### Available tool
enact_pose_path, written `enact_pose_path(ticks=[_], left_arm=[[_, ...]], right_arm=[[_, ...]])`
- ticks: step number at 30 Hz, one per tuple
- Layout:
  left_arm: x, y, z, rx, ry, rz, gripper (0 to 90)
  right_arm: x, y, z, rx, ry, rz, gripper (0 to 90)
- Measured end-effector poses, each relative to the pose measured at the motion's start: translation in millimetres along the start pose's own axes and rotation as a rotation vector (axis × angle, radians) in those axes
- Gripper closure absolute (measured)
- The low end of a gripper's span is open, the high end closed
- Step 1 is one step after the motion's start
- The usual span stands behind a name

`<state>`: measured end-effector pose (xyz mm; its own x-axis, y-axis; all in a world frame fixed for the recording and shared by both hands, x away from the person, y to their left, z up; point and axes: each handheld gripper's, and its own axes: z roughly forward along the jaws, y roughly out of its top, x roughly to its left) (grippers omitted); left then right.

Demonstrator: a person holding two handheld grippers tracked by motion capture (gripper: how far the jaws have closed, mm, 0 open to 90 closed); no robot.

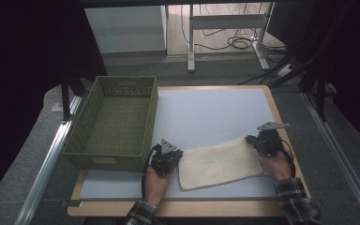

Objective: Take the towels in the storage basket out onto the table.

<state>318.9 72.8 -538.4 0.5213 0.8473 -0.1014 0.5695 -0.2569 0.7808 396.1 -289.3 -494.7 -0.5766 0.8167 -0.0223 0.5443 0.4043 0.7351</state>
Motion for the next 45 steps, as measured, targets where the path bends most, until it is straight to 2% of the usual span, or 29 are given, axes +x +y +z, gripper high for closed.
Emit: enact_pose_path(ticks=[2, 5, 9, 13, 17, 21, 27, 32, 35, 42, 45], left_arm=[[3.0, -1.2, 3.1, 0.008, 0.009, -0.009, 81.8], [6.4, 1.2, 0.1, -0.014, 0.027, -0.021, 72.4], [9.2, 5.7, -2.5, -0.014, 0.023, -0.032, 69.3], [11.2, 6.0, 1.5, 0.016, 0.013, -0.043, 67.9], [12.4, 5.8, 5.3, 0.047, 0.016, -0.040, 66.8], [12.9, 6.8, 7.8, 0.063, 0.019, -0.030, 66.3], [15.1, 6.3, 10.5, 0.059, 0.005, -0.033, 66.2], [15.5, 4.9, 10.4, 0.053, 0.002, -0.032, 66.2], [15.8, 4.4, 10.4, 0.050, 0.000, -0.031, 66.2], [15.8, 4.7, 10.5, 0.055, 0.002, -0.029, 65.3], [15.9, 4.6, 10.9, 0.052, 0.000, -0.031, 65.2]], right_arm=[[-0.8, -1.0, 10.7, 0.025, 0.003, -0.011, 85.4], [-1.7, -3.7, 13.0, 0.011, 0.004, -0.002, 77.4], [-1.1, -2.2, -5.9, -0.031, -0.008, -0.005, 68.9], [10.5, -3.7, -22.3, -0.046, 0.042, -0.017, 66.9], [35.0, -11.6, -27.2, -0.044, 0.129, -0.040, 65.6], [66.4, -20.1, -22.0, -0.017, 0.208, -0.088, 64.1], [113.0, -25.2, -8.8, 0.012, 0.334, -0.146, 63.8], [151.8, -22.3, 0.1, 0.024, 0.439, -0.192, 63.8], [174.0, -19.6, 5.1, 0.029, 0.484, -0.227, 63.8], [211.6, -14.7, 18.9, 0.047, 0.530, -0.298, 61.5], [221.8, -14.9, 24.0, 0.059, 0.512, -0.335, 60.0]])
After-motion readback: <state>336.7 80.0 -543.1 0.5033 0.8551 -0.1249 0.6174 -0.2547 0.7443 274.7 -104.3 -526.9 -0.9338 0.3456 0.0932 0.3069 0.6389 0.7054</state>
